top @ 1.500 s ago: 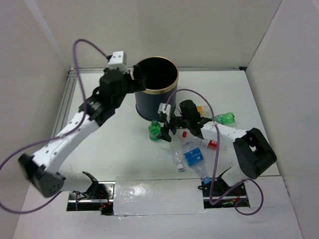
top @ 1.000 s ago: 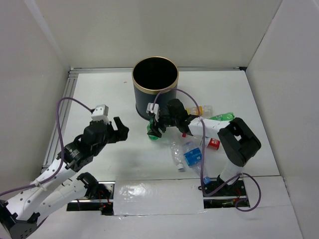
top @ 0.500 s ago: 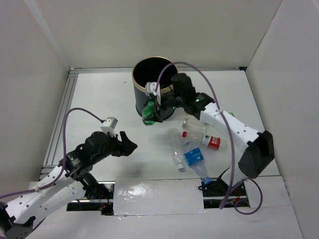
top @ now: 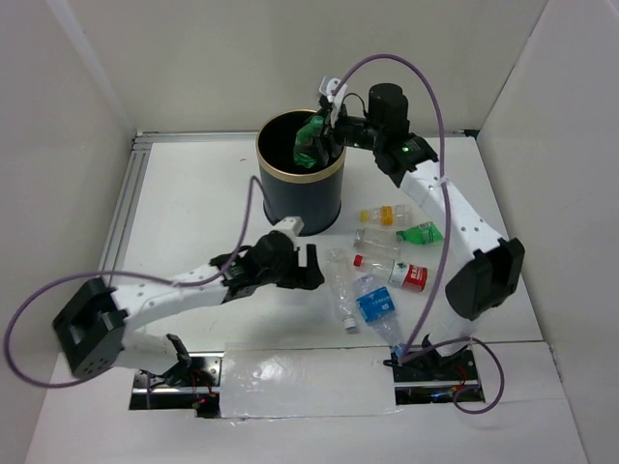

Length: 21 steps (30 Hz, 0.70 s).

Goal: Put the plastic bottles in the bin

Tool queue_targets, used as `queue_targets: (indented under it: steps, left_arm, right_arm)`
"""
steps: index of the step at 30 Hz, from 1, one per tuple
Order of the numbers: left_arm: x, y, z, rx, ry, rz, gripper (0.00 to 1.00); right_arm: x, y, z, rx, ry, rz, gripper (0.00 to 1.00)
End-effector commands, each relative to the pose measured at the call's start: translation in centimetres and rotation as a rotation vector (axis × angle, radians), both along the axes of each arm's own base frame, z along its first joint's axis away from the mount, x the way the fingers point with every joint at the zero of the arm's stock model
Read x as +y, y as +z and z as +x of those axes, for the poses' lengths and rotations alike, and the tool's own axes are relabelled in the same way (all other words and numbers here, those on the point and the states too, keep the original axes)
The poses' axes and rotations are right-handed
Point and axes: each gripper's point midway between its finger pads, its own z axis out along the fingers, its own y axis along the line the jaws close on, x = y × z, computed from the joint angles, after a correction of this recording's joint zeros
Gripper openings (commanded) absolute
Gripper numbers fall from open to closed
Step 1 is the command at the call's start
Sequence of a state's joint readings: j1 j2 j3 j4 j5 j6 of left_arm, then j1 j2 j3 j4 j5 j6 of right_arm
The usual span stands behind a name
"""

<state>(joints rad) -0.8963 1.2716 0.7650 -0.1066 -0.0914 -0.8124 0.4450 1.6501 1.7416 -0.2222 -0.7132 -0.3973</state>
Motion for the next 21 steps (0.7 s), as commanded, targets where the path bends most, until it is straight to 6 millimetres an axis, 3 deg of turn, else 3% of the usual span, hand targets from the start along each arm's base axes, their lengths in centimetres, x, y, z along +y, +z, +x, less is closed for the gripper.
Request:
queue_targets:
  steps: [1, 2, 3, 4, 5, 6, 8, 12, 13, 14, 15, 16, 17, 18, 19, 21]
  left_arm:
    - [-4.6, 0.2, 2.9, -0.018, 0.043, -0.027, 0.98]
    - [-5.3, -0.2, 3.4, -0.016, 0.043, -0.025, 0.98]
    - [-6.2, -0.4, 3.3, -0.015, 0.030, -0.023, 0.99]
    - [-7.2, -0.1, 3.5, -0.013, 0.026, -0.033, 0.99]
    - [-7.7, -1.6, 3.6, 0.012, 0.019, -0.008, 0.99]
    - [-8.4, -1.4, 3.9, 0.013, 0.012, -0.017, 0.99]
    - [-8.9, -2.2, 4.1, 0.029, 0.004, -0.006, 0.99]
    - [-9.9, -4.9, 4.3, 0.078, 0.011, 0.072, 0.97]
    - [-10.1, -6.5, 3.9, 0.103, 0.014, 0.114, 0.96]
    - [-10.5, -6.7, 3.7, 0.109, 0.011, 0.138, 0.90]
    - [-10.3, -7.3, 3.8, 0.113, 0.018, 0.159, 0.85]
    - [-10.8, -7.5, 3.5, 0.114, 0.008, 0.162, 0.77]
    - [-10.4, -7.7, 3.6, 0.107, 0.007, 0.182, 0.57]
    - [-10.4, -7.7, 3.6, 0.107, 0.007, 0.182, 0.47]
    - [-10.0, -8.2, 3.3, 0.110, -0.001, 0.200, 0.39]
    - [-9.5, -7.3, 2.6, 0.093, -0.021, 0.195, 0.24]
  right_arm:
    - [-1.3, -0.2, 4.5, 0.012, -0.124, 0.031, 0.61]
    - [-1.2, -0.3, 4.6, 0.043, -0.127, 0.047, 0.84]
    - [-1.8, 0.3, 4.7, 0.042, -0.130, 0.049, 0.98]
    - [-2.2, 0.0, 4.6, 0.066, -0.124, 0.050, 1.00]
    - [-3.1, 0.3, 4.6, 0.074, -0.143, 0.060, 1.00]
    - [-4.3, -0.5, 4.7, 0.094, -0.160, 0.053, 1.00]
    - [-6.2, 0.1, 4.1, 0.097, -0.200, 0.062, 1.00]
    - [-11.0, -3.6, 3.6, 0.219, -0.283, 0.005, 1.00]
    - [-13.4, -6.1, 3.9, 0.282, -0.336, -0.009, 1.00]
    - [-14.7, -6.9, 3.2, 0.312, -0.363, -0.015, 1.00]
    - [-15.7, -8.2, 2.7, 0.340, -0.374, -0.031, 0.97]
    - [-17.7, -10.7, 2.3, 0.403, -0.414, -0.054, 0.88]
    - [-19.4, -13.5, 0.1, 0.503, -0.411, -0.094, 0.75]
    - [-19.6, -13.5, 0.2, 0.470, -0.400, -0.116, 0.75]
    - [-20.0, -15.7, -1.0, 0.531, -0.377, -0.134, 0.66]
    - [-22.6, -17.7, -2.8, 0.565, -0.388, -0.173, 0.55]
